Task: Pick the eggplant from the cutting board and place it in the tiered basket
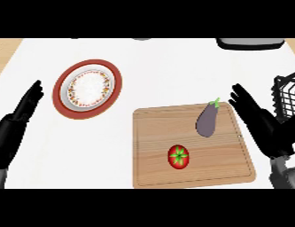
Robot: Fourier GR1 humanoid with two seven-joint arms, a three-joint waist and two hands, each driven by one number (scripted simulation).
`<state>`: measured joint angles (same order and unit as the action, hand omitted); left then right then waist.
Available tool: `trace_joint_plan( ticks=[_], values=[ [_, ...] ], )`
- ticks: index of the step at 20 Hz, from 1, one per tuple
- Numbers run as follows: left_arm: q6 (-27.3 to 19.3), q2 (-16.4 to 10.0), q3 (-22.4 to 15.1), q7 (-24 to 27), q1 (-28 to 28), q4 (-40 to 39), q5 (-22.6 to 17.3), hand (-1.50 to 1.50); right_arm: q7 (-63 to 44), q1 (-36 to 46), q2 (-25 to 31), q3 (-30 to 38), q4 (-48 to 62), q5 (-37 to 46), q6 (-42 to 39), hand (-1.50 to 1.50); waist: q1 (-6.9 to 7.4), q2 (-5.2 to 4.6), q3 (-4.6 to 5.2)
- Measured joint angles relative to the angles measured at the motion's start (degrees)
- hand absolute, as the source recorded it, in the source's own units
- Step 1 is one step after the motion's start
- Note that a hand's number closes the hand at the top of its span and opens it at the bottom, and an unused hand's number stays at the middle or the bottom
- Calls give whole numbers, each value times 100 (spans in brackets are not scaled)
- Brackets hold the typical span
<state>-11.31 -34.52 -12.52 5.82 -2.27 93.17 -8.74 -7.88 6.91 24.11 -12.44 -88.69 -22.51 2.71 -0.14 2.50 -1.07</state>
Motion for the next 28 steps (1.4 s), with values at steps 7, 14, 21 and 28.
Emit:
trace_joint_plan(
  ticks=[7, 14, 21, 28],
  values=[
    [-400, 44, 220, -260, 1, -218, 168, 0, -1181, 298, -20, 1089, 722, 18, 1922, 150, -120, -206, 127],
    [-529, 138, 275, -499, -29, -352, 126, 0, -2818, 65, 582, 785, 1333, 1010, 3298, -150, 97, -296, 351],
    [-550, 291, 133, -714, -267, -474, 176, 0, -4983, 445, 1474, 228, 1369, 1363, 3078, -150, 237, -264, 302],
    [-508, 427, -33, -897, -660, -586, 266, 0, -6287, 1222, 2088, -387, 1630, 608, 1788, -150, 409, -342, 215]
  ],
)
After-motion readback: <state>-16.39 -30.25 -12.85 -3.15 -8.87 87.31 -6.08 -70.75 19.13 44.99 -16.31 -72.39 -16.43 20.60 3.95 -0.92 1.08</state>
